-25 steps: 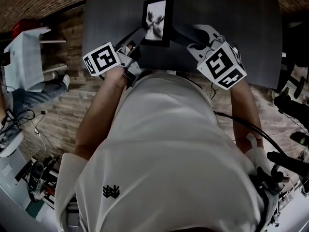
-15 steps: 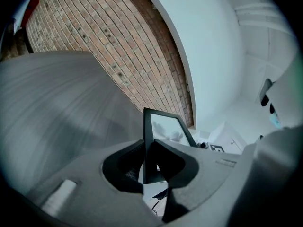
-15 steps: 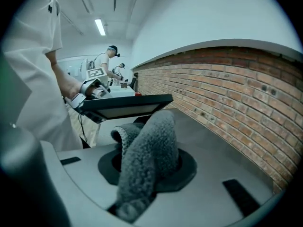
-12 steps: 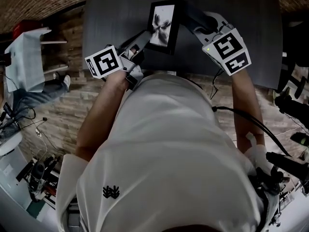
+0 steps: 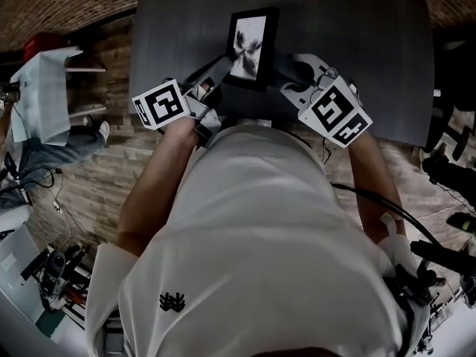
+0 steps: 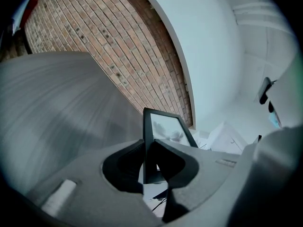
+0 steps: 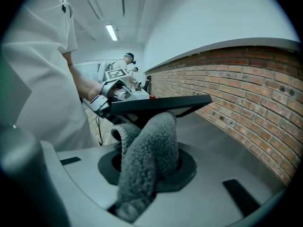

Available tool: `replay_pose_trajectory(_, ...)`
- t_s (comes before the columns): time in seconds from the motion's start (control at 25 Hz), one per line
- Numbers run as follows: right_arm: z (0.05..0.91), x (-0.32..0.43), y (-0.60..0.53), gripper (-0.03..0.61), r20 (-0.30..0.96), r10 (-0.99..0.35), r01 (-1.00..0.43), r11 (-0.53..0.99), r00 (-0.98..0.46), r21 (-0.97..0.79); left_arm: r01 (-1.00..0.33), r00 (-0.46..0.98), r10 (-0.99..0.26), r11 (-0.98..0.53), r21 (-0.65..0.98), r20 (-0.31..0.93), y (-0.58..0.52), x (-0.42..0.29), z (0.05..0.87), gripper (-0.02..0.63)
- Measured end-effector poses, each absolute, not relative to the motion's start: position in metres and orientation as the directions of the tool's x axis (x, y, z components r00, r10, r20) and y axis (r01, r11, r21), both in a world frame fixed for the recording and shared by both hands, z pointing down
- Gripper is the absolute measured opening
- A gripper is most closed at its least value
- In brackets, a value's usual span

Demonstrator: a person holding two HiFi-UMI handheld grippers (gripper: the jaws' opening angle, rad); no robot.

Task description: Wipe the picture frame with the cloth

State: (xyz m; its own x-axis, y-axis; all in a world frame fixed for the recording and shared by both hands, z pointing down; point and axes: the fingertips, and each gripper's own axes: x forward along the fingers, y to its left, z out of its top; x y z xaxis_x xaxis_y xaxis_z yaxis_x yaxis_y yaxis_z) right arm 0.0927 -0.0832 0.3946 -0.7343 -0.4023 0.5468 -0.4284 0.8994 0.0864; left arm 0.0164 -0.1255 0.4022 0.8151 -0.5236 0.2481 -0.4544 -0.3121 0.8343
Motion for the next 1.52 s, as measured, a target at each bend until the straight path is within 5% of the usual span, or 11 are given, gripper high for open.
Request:
replay_pose_trajectory(0.2,0.407,0.092,-0.075,0.092,0.581,-0.358,-0.389,0.918,-0.731,0.076,-0.446,0.82,-0.519,-0.317,0.837,0.24,-0.126,0.016,0.4,0.074)
replay_pose_trajectory(0.6,0.392,0.135,-0.135,0.092,0.548,-0.543,-0.59,0.8,-0.636,0.106,-0.411,0.86,-0.456,-0.354,0.84,0.229,-0.11,0.036,0.394,0.074)
replay_pose_trajectory(0.96,0.409,0.109,-0.099,0.092,0.578,-0.442,-0.484,0.87,-0.686,0.091,-0.395,0.87,-0.439,-0.351,0.849,0.224,-0.119,0.048,0.395,0.074)
replay_pose_trajectory(1.24,0.397,0.156,-0.134,0.092,0.55,-0.587,-0.65,0.753,-0.594,0.101,-0.351,0.903,-0.382,-0.389,0.852,0.197,-0.122,0.076,0.393,0.074)
replay_pose_trajectory(1.52,0.411,0.119,-0.104,0.092,0.587,-0.459,-0.526,0.848,-0.667,0.065,-0.373,0.887,-0.414,-0.378,0.847,0.205,-0.147,0.07,0.392,0.074)
